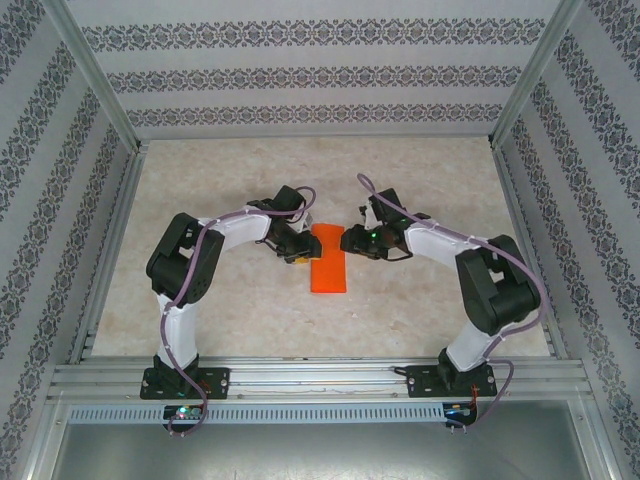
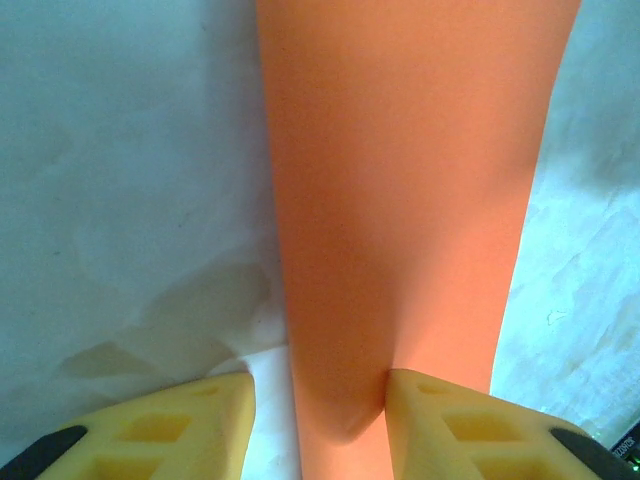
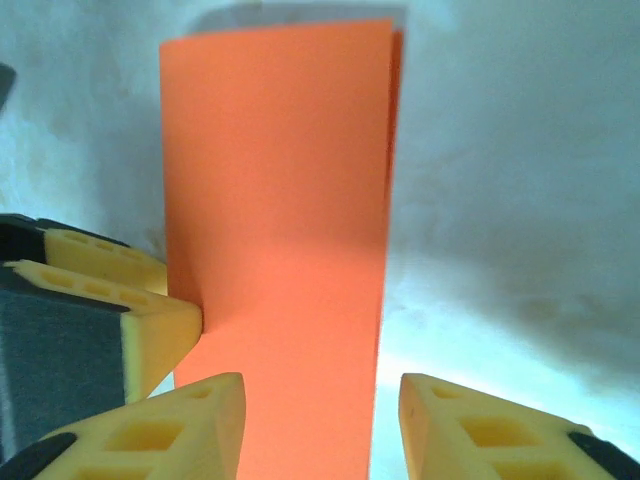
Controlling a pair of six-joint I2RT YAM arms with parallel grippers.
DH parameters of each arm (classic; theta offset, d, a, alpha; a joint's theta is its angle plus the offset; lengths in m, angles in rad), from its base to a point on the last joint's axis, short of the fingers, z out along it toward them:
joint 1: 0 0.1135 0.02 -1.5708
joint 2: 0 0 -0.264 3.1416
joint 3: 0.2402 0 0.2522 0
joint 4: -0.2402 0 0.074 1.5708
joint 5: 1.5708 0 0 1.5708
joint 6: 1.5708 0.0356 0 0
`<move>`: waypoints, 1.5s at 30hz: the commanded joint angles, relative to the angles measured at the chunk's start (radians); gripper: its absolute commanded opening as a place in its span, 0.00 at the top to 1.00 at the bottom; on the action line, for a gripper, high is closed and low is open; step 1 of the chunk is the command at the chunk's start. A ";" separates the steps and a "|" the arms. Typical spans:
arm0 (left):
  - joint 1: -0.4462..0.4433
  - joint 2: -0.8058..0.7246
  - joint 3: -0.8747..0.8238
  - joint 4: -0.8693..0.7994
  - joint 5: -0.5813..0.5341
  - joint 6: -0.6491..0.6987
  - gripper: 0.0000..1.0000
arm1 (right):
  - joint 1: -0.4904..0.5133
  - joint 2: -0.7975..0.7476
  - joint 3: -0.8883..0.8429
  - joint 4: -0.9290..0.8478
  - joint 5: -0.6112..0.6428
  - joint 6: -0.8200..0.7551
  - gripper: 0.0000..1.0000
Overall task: Fold a paper plane with a square sheet of paper (fold left side to right side)
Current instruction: First fold in half a square sheet of paper at the center of the table.
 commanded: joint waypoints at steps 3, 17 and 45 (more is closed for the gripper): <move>-0.051 0.096 -0.007 -0.038 -0.021 0.008 0.60 | -0.044 -0.063 -0.028 -0.058 0.074 -0.039 0.54; -0.053 0.107 0.007 -0.070 -0.042 0.021 0.62 | -0.058 -0.066 -0.042 -0.053 0.065 -0.042 0.54; -0.077 0.160 0.063 -0.129 -0.063 0.042 0.62 | -0.057 -0.065 -0.037 -0.054 0.047 -0.039 0.54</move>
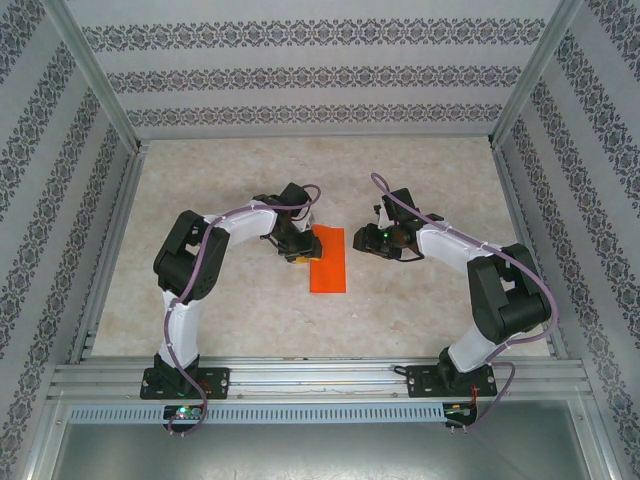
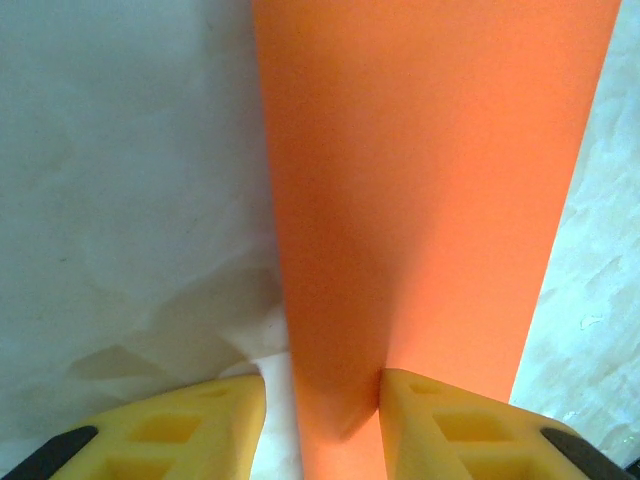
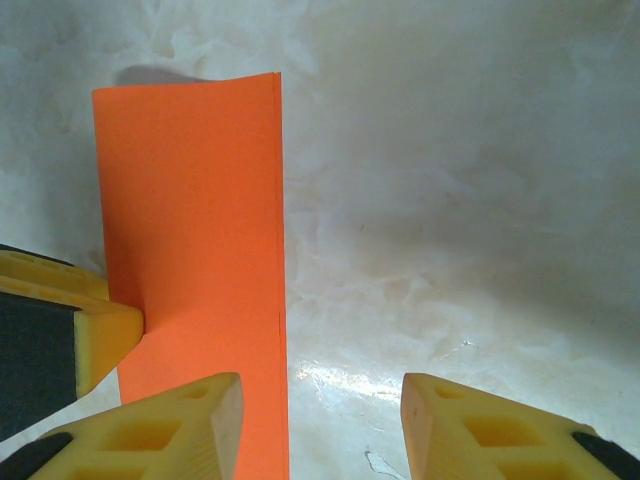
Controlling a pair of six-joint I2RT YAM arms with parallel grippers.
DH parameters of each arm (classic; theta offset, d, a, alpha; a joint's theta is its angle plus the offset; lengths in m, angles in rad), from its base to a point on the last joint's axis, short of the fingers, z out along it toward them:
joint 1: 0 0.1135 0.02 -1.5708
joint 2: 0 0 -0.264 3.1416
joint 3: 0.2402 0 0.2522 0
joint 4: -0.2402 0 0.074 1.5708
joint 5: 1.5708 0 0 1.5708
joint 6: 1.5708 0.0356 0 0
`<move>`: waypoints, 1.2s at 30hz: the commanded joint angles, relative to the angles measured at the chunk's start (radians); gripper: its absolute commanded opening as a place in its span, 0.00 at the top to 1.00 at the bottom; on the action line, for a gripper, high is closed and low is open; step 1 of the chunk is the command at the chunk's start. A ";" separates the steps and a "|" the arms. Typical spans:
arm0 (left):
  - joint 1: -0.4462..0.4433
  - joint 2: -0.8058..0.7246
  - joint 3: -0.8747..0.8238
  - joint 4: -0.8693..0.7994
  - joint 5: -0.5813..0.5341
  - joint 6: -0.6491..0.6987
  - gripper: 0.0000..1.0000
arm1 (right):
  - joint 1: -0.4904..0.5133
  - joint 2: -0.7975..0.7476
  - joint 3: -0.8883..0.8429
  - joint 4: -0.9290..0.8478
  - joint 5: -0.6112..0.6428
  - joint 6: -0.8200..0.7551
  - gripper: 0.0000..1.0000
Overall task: Fold a paper plane with a square sheet of paper (fold left side to right side)
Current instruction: First fold in half a square sheet of paper at the center of the table.
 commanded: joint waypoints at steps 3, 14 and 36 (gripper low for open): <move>-0.065 0.113 -0.034 -0.002 -0.018 0.010 0.62 | -0.003 -0.005 0.002 -0.011 -0.012 -0.013 0.54; -0.069 0.124 -0.022 -0.015 -0.019 0.014 0.61 | 0.000 0.002 0.004 -0.011 -0.022 -0.012 0.54; -0.075 0.138 -0.002 -0.039 -0.023 0.025 0.59 | 0.012 0.024 0.015 -0.011 -0.029 -0.011 0.54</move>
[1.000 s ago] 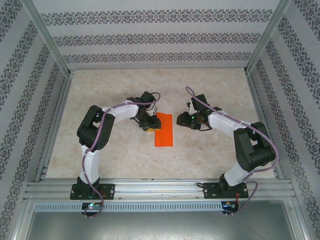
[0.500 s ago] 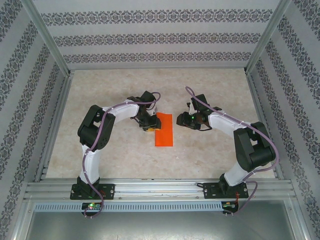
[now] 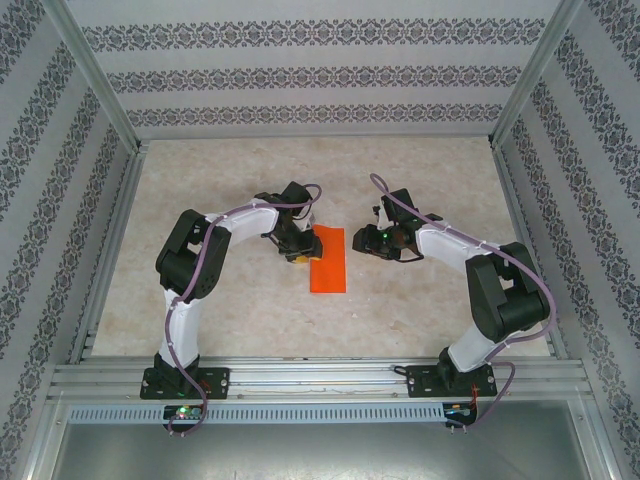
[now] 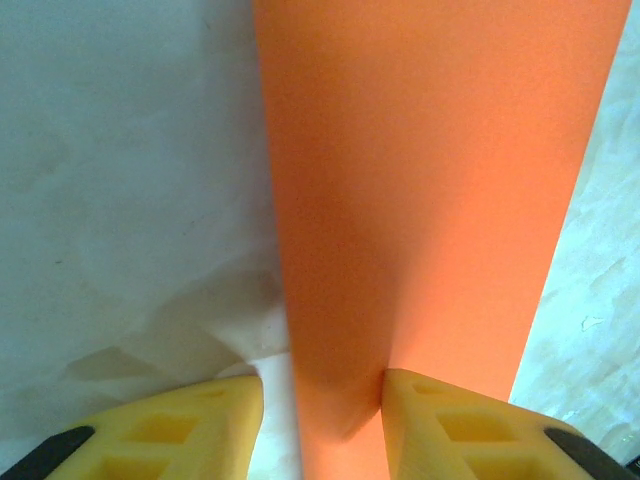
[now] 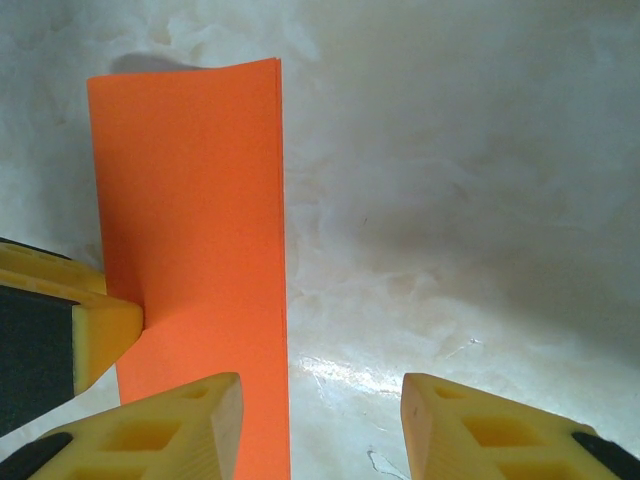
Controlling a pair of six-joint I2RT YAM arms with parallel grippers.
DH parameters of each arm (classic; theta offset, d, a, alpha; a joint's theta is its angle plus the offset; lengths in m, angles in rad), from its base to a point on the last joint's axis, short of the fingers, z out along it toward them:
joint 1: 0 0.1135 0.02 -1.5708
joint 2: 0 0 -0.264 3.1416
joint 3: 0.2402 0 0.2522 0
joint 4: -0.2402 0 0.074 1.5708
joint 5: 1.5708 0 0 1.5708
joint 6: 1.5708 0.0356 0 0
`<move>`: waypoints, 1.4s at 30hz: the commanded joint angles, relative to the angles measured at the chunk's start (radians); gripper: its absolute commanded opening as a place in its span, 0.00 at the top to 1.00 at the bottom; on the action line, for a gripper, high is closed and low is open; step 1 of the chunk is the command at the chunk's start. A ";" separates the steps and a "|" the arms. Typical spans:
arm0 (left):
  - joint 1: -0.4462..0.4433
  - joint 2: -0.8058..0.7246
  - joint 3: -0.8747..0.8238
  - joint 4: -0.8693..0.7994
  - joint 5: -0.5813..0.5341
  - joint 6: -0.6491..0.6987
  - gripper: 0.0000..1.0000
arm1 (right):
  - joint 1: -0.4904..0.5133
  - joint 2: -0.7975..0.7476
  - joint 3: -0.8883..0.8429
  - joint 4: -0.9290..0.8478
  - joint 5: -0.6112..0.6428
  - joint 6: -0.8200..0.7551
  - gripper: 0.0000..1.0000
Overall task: Fold a paper plane with a square sheet of paper (fold left side to right side)
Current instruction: First fold in half a square sheet of paper at the center of the table.
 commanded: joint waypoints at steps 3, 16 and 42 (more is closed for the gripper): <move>-0.076 0.121 -0.034 -0.003 -0.024 0.026 0.58 | 0.010 0.013 0.017 -0.010 -0.015 -0.012 0.54; -0.077 0.118 -0.039 0.001 -0.036 0.009 0.59 | 0.013 0.012 0.018 -0.014 -0.013 -0.012 0.54; -0.065 0.113 -0.057 0.018 -0.041 -0.015 0.59 | 0.016 0.016 0.029 -0.027 -0.013 -0.017 0.54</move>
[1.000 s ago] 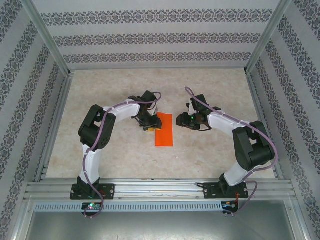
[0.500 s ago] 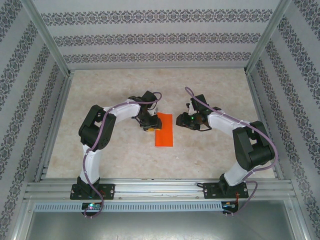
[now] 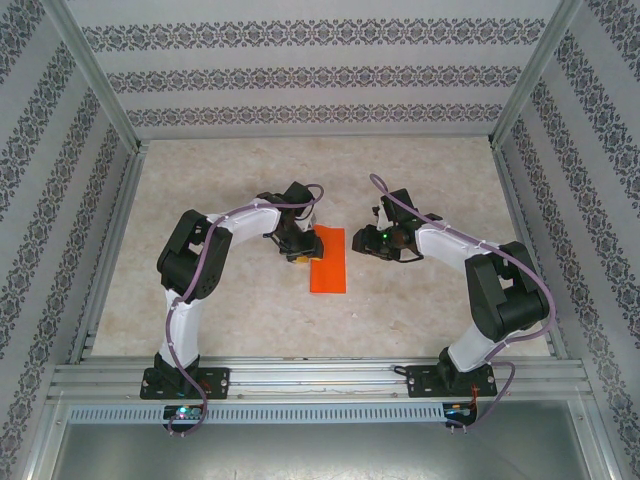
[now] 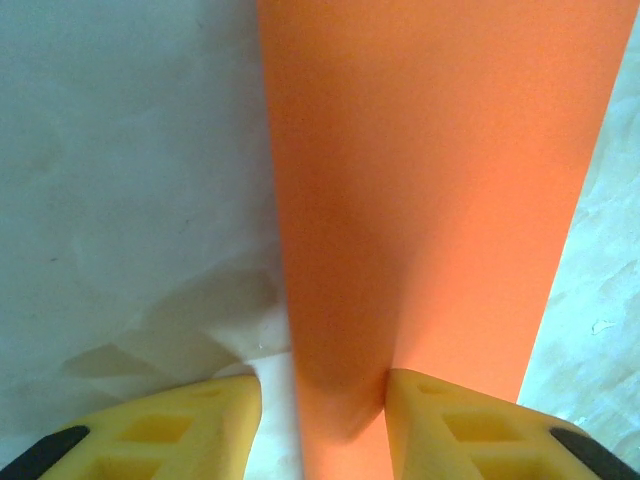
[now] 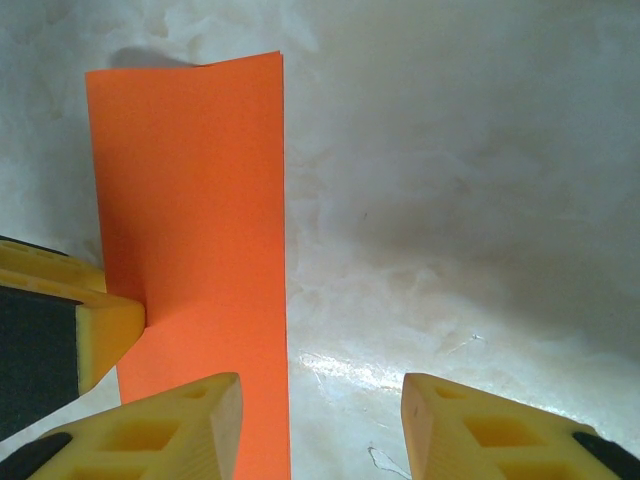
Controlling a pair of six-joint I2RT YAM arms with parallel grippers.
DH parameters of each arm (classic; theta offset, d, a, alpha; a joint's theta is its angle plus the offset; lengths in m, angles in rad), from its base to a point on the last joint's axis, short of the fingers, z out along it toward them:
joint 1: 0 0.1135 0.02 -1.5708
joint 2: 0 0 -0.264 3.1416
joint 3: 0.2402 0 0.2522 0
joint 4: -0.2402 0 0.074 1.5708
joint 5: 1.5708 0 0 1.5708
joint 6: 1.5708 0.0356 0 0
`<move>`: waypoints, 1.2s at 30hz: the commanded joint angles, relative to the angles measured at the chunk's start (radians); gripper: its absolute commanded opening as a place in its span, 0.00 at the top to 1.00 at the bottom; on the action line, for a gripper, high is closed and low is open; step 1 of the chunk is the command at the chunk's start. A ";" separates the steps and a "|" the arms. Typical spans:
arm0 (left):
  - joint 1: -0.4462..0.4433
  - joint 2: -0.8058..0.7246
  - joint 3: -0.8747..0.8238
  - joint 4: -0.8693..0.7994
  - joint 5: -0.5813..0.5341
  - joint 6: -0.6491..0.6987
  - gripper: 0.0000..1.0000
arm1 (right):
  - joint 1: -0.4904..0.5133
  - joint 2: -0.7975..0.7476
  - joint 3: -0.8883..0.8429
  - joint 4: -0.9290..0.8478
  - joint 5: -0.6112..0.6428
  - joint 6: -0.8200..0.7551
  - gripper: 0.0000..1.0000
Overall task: Fold a paper plane with a square sheet of paper (fold left side to right side)
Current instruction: First fold in half a square sheet of paper at the center of the table.
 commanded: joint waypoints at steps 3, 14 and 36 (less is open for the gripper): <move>-0.051 0.110 -0.069 0.035 -0.012 -0.018 0.59 | 0.016 0.013 0.028 -0.021 -0.007 -0.019 0.54; -0.042 0.119 -0.079 0.059 0.012 -0.041 0.58 | 0.018 0.014 0.030 -0.023 -0.007 -0.019 0.54; -0.036 0.111 -0.085 0.042 0.006 -0.014 0.62 | 0.027 0.024 0.034 -0.023 -0.012 -0.023 0.54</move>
